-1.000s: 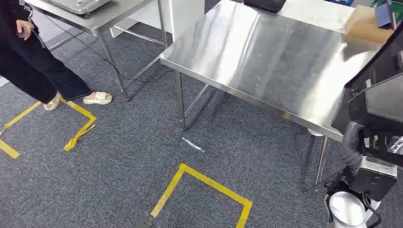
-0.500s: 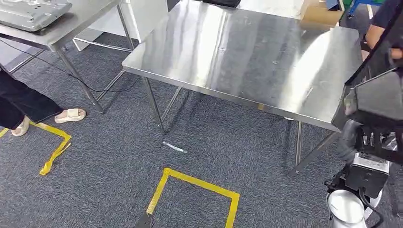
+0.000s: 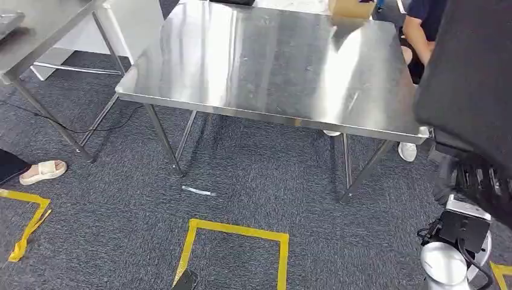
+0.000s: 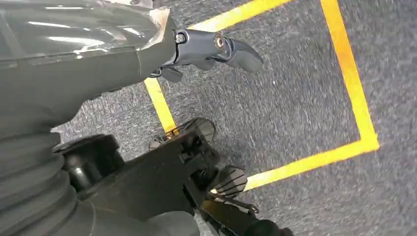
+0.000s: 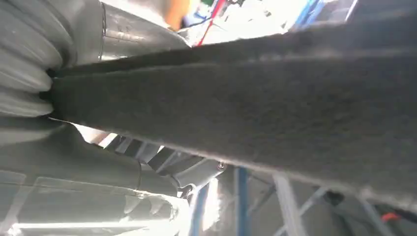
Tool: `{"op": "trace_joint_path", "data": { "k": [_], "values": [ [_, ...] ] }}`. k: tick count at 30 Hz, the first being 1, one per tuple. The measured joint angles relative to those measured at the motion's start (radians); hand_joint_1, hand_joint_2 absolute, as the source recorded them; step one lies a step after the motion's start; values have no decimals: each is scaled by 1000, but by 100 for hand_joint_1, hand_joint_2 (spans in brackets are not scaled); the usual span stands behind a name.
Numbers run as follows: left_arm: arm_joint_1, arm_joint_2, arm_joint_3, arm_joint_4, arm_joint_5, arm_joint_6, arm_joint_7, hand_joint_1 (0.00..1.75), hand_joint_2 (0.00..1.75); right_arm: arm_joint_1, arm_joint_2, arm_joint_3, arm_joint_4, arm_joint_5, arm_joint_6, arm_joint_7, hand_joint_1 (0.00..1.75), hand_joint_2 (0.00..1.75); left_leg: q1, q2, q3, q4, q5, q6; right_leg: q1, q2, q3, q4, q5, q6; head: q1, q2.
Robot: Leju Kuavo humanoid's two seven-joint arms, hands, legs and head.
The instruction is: Take the parts from the cabinet and place them on the table.
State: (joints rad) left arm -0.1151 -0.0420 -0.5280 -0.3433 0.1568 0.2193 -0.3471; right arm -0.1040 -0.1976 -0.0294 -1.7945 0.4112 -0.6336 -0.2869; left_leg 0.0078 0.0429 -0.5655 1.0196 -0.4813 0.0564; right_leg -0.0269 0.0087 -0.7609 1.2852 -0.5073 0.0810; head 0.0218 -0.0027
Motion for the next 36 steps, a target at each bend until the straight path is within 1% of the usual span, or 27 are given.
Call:
{"op": "trace_joint_path", "data": {
  "k": [1,2,3,4,5,6,7,8,10,11,13,17,18,20,26,36],
  "values": [
    [-1,-1,0,0,0,0,0,0,175,0,-1,0,1,3,2,2,175,175,0,12,0,0,-1,-1,-1,-6,42,-73,26,9,0,0],
    [-2,-2,0,0,-1,-2,0,0,175,-1,-3,0,2,5,4,3,175,175,1,19,2,0,-2,-4,-2,-22,102,-176,58,17,-1,0],
    [-2,-2,0,0,-2,-2,0,0,175,-3,-4,0,2,8,7,3,175,175,0,23,3,1,-5,-8,-3,-41,151,-259,73,18,0,0],
    [-4,-1,0,0,-2,-2,-1,0,175,-7,-4,2,4,19,12,4,175,175,-9,29,-6,2,-9,-16,6,-41,164,-268,69,6,-1,0],
    [-6,-1,-1,0,-2,-4,-2,0,175,-6,-7,3,5,36,16,6,175,175,-9,33,-2,3,-9,-19,9,-33,162,-273,74,-5,-5,0],
    [-7,-2,0,0,-2,-4,-3,0,175,-5,-11,3,8,47,19,8,175,175,-11,33,0,6,-15,-12,0,-33,164,-276,75,-8,-7,0],
    [-7,-1,0,0,-2,-6,-4,0,175,-6,-12,5,11,54,23,8,175,175,-10,30,1,4,-9,1,5,-33,166,-274,74,-8,-6,0],
    [-8,-1,0,0,-2,-8,-5,0,175,-7,-13,8,14,61,26,8,175,175,-7,30,2,2,-9,-2,7,-33,166,-274,74,-9,-7,0],
    [-7,-1,0,0,-2,-11,-5,0,175,-13,-14,15,20,65,26,10,175,175,-4,28,5,-4,-4,-10,11,-34,165,-274,74,-9,-7,0],
    [-7,-1,0,0,-1,-11,-5,0,175,-15,-14,18,23,66,26,11,175,175,-4,27,6,-7,-2,-15,11,-34,165,-274,73,-11,-6,0],
    [-7,-1,0,0,2,-11,-6,0,175,-17,-14,23,28,71,27,11,175,175,-4,26,7,-12,1,-20,11,-36,166,-274,72,-18,-6,0],
    [-7,-1,0,0,11,-12,-11,0,175,-34,-17,35,45,81,34,15,175,175,-4,25,8,-14,4,-26,12,-36,165,-273,73,-19,-6,0],
    [-7,-1,0,0,12,-12,-13,0,175,-39,-17,40,50,82,34,15,175,175,-4,25,8,-14,4,-27,12,-36,165,-273,74,-22,-6,0],
    [-7,-1,0,0,16,-12,-15,0,175,-49,-17,50,58,84,34,15,175,175,-4,25,8,-14,4,-32,13,-37,165,-273,74,-22,-6,0],
    [-7,0,0,0,21,-12,-16,0,175,-59,-18,62,76,86,34,16,175,175,-9,23,7,-14,4,-32,14,-39,165,-273,74,-22,-6,0],
    [-7,1,0,0,25,-2,-19,0,175,-70,-17,78,92,92,32,16,175,175,-15,23,6,-12,3,-30,8,-41,167,-275,76,-21,-6,0]
  ]
}}
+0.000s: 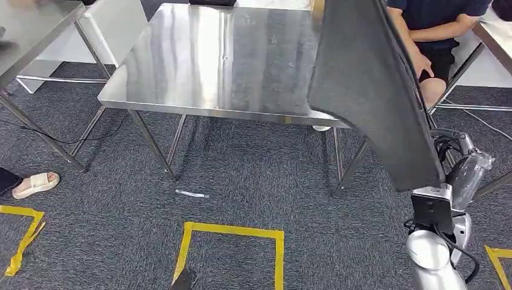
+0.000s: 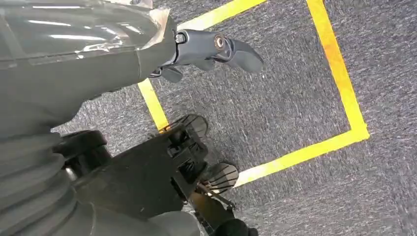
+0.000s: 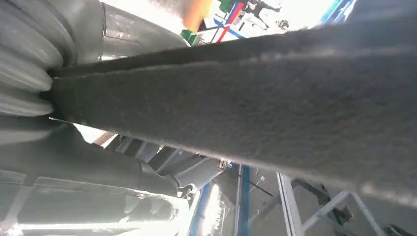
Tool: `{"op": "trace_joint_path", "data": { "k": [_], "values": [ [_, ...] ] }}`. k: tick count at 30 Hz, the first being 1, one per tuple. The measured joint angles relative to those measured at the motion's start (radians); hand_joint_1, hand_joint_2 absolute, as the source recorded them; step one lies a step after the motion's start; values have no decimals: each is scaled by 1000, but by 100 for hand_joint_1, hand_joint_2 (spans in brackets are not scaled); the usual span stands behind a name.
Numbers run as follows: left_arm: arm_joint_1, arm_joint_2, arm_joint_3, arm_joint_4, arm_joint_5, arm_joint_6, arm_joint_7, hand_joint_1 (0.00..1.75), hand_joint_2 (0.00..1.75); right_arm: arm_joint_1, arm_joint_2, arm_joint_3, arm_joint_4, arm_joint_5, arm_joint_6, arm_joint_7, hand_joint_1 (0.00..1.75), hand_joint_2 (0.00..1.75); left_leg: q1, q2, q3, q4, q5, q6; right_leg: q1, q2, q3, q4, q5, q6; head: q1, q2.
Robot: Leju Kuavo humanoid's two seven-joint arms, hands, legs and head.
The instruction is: Take the parts from the cabinet and place them on the table.
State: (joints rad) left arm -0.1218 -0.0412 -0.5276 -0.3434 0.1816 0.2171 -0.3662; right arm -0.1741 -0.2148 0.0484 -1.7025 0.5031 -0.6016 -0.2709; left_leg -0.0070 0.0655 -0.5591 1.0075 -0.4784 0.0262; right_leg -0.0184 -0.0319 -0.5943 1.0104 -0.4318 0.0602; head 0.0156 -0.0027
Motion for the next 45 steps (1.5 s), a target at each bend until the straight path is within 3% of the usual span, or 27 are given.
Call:
{"op": "trace_joint_path", "data": {
  "k": [1,3,4,7,9,12,13,14,15,18,19,20,22,23,25,28,30,33,34,36,38,39,40,42,43,44,45],
  "values": [
    [-1,2,0,0,0,2,0,0,175,-1,0,1,1,0,-1,0,175,175,-2,-1,-1,0,-6,13,-16,-4,3,-9,4,8,-2,0],
    [-2,2,0,-2,0,4,-1,0,175,-7,-3,2,2,1,-3,1,175,175,14,-6,30,-50,15,26,0,-1,4,-23,5,13,-2,0],
    [-2,0,0,-2,0,4,-3,0,175,-11,-6,5,4,0,-4,1,175,175,12,-5,43,-67,17,26,-7,7,2,-2,-3,12,3,0],
    [-6,-2,1,-2,0,5,-3,0,175,-12,-16,10,8,-1,-7,1,175,175,20,-6,49,-68,18,26,-12,28,-113,209,-70,7,5,0],
    [-4,-3,1,-2,-1,5,-3,0,175,-5,-20,14,15,-2,-8,3,175,175,27,-12,54,-67,9,14,-22,28,-164,272,-69,24,4,0],
    [-1,-3,1,-2,-1,5,-3,0,175,-3,-24,21,19,-2,-10,3,175,175,49,-16,77,-59,-19,-18,-51,18,-69,50,47,82,4,0],
    [-1,1,1,-2,-1,5,-3,0,175,-2,-24,23,21,-3,-11,4,175,175,48,-14,83,-52,-34,-35,-59,2,-42,-7,49,99,7,0],
    [-3,6,1,-1,-1,5,-3,0,175,-3,-23,26,25,-3,-13,3,175,175,48,-16,75,-44,-47,-47,-41,20,-28,-8,24,75,19,0],
    [-2,5,1,-1,-2,6,-3,0,175,1,-24,27,26,-5,-16,4,175,175,47,-17,80,-48,-55,-49,-41,23,-28,5,12,45,15,0],
    [-8,2,1,-5,-1,6,-3,0,175,-7,-26,27,23,-5,-19,10,175,175,59,-12,111,-62,-79,-59,-28,40,-9,20,-24,-2,2,0],
    [-11,3,1,-9,-1,6,-6,0,175,-5,-26,27,17,-4,-21,11,175,175,65,-26,113,-37,-84,-57,-34,41,8,15,-35,-14,-5,0],
    [-16,2,1,-9,-1,8,-6,0,175,-13,-26,27,17,1,-23,11,175,175,62,-40,70,41,-92,-53,-29,42,26,13,-47,-24,-9,0],
    [-13,1,0,-9,-1,8,-6,0,175,-16,-22,30,18,3,-23,13,175,175,51,-53,-84,250,-128,-50,-22,47,54,12,-74,-47,-10,0],
    [-4,2,0,-8,1,9,-5,0,175,-14,-19,33,18,5,-23,15,175,175,48,-54,-153,319,-128,-46,-19,53,69,12,-87,-50,-10,0],
    [7,4,1,-8,2,10,-5,0,175,-10,-13,39,19,10,-23,18,175,175,32,-58,-234,313,-39,-25,-16,69,106,10,-117,-51,-11,0],
    [13,15,1,-6,3,10,-6,0,175,-8,-8,44,24,10,-23,19,175,175,-7,-79,-202,23,217,28,-17,85,165,-12,-163,-47,-11,0],
    [17,24,1,1,3,8,-6,0,175,-2,-3,46,30,10,-23,19,175,175,-18,-91,-175,6,197,49,-10,96,193,-43,-175,-32,-5,0],
    [9,25,2,0,0,8,-4,0,175,-7,-2,48,29,13,-25,22,175,175,-29,-84,-132,-28,179,62,-22,90,213,-46,-134,20,-18,0],
    [4,21,2,0,0,9,-4,0,175,-6,-3,47,29,14,-26,22,175,175,-19,-78,-96,-82,164,60,-19,69,179,19,-115,17,-16,0],
    [0,18,3,0,-1,8,-4,0,175,-3,-4,48,34,15,-27,21,175,175,-15,-81,-53,-114,153,59,-6,52,59,188,-98,-10,-11,0],
    [4,13,3,0,-1,5,-2,0,175,3,-4,49,41,14,-27,21,175,175,-10,-81,-14,-131,132,50,2,52,-32,251,-180,-45,-10,0],
    [5,11,3,1,-1,5,-2,0,175,3,-5,49,44,14,-27,21,175,175,-7,-81,0,-131,119,44,2,51,-60,241,-217,-50,-11,0],
    [4,10,3,1,-1,5,-2,0,175,4,-4,49,45,15,-27,21,175,175,-5,-81,14,-131,107,36,-3,51,-73,207,-223,-30,-10,0],
    [4,10,3,1,-1,6,-2,0,175,4,-4,49,47,15,-27,21,175,175,3,-84,42,-128,80,20,-22,46,-58,59,-130,27,-11,0],
    [5,11,3,1,-1,6,-2,0,175,5,-4,49,48,14,-27,21,175,175,4,-84,48,-115,64,10,-38,36,-41,-39,-31,75,-9,0],
    [5,17,3,2,-1,6,-2,0,175,5,-3,49,52,14,-27,21,175,175,0,-86,54,-102,47,0,-36,5,-45,-50,51,98,-7,0],
    [7,17,3,3,-1,5,-2,0,175,6,-3,50,55,14,-27,21,175,175,1,-85,52,-87,31,-7,-28,5,-40,-49,34,50,-8,0]
  ]
}}
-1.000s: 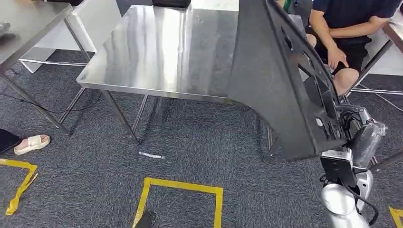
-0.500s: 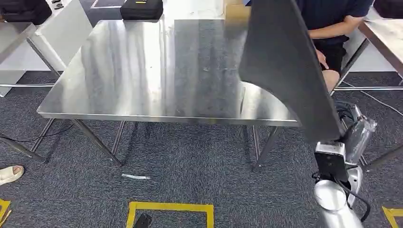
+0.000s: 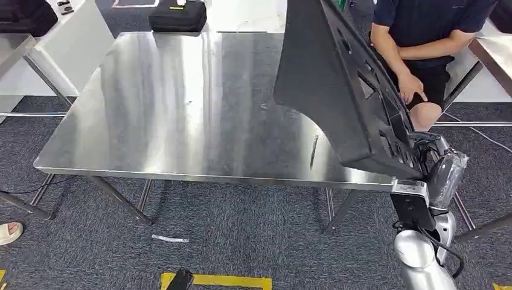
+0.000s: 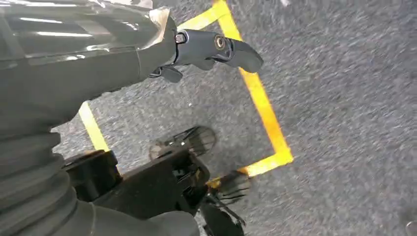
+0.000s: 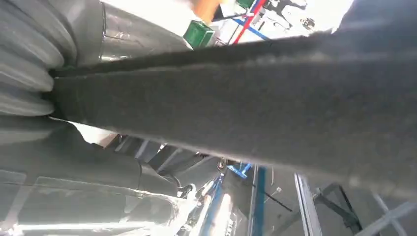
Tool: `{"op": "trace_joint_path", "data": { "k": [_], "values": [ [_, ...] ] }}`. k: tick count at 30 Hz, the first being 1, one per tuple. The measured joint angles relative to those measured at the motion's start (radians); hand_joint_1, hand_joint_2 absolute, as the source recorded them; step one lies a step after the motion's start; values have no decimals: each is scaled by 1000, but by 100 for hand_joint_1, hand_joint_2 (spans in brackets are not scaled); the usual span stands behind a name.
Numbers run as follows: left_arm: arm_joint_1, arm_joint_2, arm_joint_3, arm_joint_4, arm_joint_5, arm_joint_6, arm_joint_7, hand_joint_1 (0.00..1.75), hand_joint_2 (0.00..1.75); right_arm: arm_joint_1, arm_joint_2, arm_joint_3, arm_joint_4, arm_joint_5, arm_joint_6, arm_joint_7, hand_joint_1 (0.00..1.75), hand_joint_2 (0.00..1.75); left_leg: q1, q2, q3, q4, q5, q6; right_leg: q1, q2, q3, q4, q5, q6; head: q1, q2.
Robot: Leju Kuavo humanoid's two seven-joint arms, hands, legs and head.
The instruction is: Take the parts from the cabinet and place them on the table.
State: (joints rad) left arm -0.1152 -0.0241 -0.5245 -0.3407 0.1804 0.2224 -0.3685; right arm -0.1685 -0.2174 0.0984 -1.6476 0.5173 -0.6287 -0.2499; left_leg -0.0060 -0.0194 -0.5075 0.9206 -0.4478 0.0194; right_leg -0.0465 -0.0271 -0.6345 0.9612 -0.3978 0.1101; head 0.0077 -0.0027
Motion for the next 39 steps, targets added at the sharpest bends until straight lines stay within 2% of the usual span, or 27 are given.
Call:
{"op": "trace_joint_path", "data": {
  "k": [1,2,3,4,5,6,7,9,12,14,15,16,26,29,32,39],
  "values": [
    [-1,0,0,0,0,1,0,0,175,3,2,0,0,0,0,0,175,175,0,4,-4,7,-10,-3,2,9,9,13,12,-28,-7,0],
    [-1,0,0,0,0,2,-1,0,175,0,1,-1,-2,1,-2,0,175,175,1,9,-2,12,-17,-5,2,11,11,15,10,-45,-5,0],
    [-3,0,0,0,0,3,-1,0,175,-3,2,-1,-2,2,-2,0,175,175,3,11,-5,12,-26,2,1,13,10,17,13,-47,-7,0],
    [-5,0,0,0,-1,3,-1,0,175,-6,2,-1,-2,2,-3,0,175,175,4,14,-5,12,-22,16,3,17,9,17,13,-47,-10,0],
    [-6,-1,0,0,-2,3,-1,0,175,-5,2,-2,-2,2,-4,0,175,175,6,15,-1,12,-19,21,6,22,11,15,12,-48,-10,0],
    [-7,-2,0,0,-3,3,-1,0,175,-6,2,-2,-2,2,-5,0,175,175,7,15,1,12,-20,21,9,24,13,14,10,-52,-10,0],
    [-8,-4,0,0,-3,3,-1,0,175,-6,2,-2,-5,2,-5,0,175,175,8,16,3,12,-22,22,10,27,14,14,5,-59,-11,0],
    [-10,-6,-1,0,-3,3,-1,0,175,-5,2,-2,-5,2,-5,0,175,175,8,18,6,10,-31,35,15,30,17,15,2,-64,-11,0],
    [-10,-6,-1,0,-3,3,-1,0,175,-5,1,-2,-5,3,-5,0,175,175,11,21,9,10,-35,26,19,31,20,15,0,-66,-10,0],
    [-10,-8,-1,0,-3,3,-1,0,175,-5,1,-2,-7,3,-5,0,175,175,14,21,11,9,-35,10,22,30,23,14,0,-67,-13,0],
    [-10,-9,-1,0,-5,1,-1,0,175,-6,1,-3,-9,3,-6,0,175,175,16,21,12,9,-38,-13,24,30,25,15,0,-67,-11,0],
    [-10,-11,-2,0,-5,1,0,0,175,-5,1,-2,-10,3,-6,0,175,175,17,21,14,9,-37,-26,24,30,27,15,-1,-67,-12,0],
    [-10,-12,-4,0,-14,5,2,0,175,-9,1,2,-16,-2,-2,0,175,175,12,21,15,25,-44,-14,21,30,38,14,0,-67,-12,0],
    [-12,-14,-9,0,-31,-2,7,0,175,-27,-2,14,-15,19,34,4,175,175,9,21,16,26,-46,-12,20,31,38,13,0,-67,-12,0],
    [-25,-16,-17,0,-47,-16,18,0,175,-77,-7,61,-2,75,103,30,175,175,8,21,16,27,-46,-11,18,31,39,13,0,-67,-12,0],
    [-47,-21,-32,-2,-65,-37,28,0,175,-217,-7,200,90,148,184,66,175,175,8,22,16,27,-45,-9,18,32,39,14,0,-66,-13,0]
  ]
}}
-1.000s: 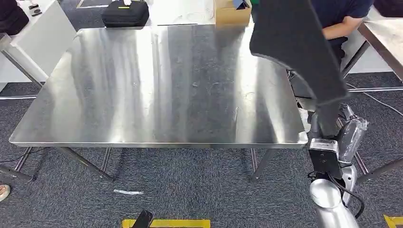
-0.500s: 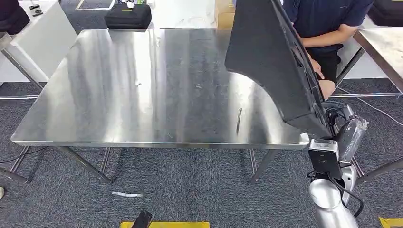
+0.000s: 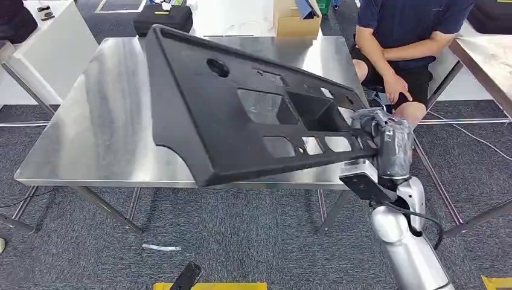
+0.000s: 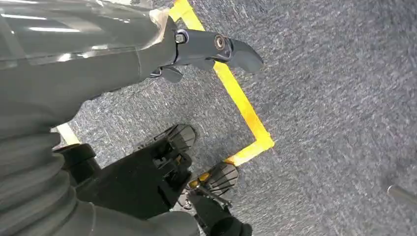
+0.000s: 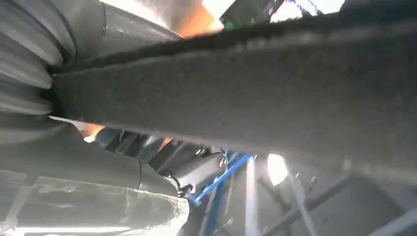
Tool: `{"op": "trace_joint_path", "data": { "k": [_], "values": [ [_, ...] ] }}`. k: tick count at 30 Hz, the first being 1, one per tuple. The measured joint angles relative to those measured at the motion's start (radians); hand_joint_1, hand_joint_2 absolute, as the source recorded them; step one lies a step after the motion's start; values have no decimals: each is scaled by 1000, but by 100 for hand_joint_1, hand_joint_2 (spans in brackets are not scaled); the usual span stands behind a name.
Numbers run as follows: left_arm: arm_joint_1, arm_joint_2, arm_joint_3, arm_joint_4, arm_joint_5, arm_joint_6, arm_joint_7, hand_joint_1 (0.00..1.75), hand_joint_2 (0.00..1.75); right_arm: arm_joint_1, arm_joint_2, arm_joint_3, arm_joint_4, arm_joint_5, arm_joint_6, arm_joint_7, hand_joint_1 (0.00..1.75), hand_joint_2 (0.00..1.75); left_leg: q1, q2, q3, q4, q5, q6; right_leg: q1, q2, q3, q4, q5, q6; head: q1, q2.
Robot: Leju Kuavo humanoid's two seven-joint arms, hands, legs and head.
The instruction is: Take the parts from the cabinet and place them on the table.
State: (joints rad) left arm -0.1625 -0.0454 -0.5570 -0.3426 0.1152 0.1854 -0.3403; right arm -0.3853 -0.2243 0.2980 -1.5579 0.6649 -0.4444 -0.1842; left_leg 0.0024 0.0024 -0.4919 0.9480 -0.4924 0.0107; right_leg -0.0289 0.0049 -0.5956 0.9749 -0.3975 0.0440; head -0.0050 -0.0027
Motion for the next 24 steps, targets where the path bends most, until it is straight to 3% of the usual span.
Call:
{"op": "trace_joint_path", "data": {
  "k": [7,17,24],
  "values": [
    [-13,-10,-1,0,-10,-8,5,0,175,-175,-1,154,128,20,54,47,175,175,0,0,1,0,1,1,0,0,0,0,0,0,0,0],
    [-16,-13,-6,0,-41,-33,9,0,175,-260,-19,258,202,36,88,76,175,175,-1,0,0,0,0,2,0,0,0,0,0,0,0,0],
    [-33,-15,-25,0,-64,-59,27,0,175,-375,26,390,268,134,188,155,175,175,-1,0,1,0,0,1,0,0,0,0,0,0,0,0]
  ]
}}
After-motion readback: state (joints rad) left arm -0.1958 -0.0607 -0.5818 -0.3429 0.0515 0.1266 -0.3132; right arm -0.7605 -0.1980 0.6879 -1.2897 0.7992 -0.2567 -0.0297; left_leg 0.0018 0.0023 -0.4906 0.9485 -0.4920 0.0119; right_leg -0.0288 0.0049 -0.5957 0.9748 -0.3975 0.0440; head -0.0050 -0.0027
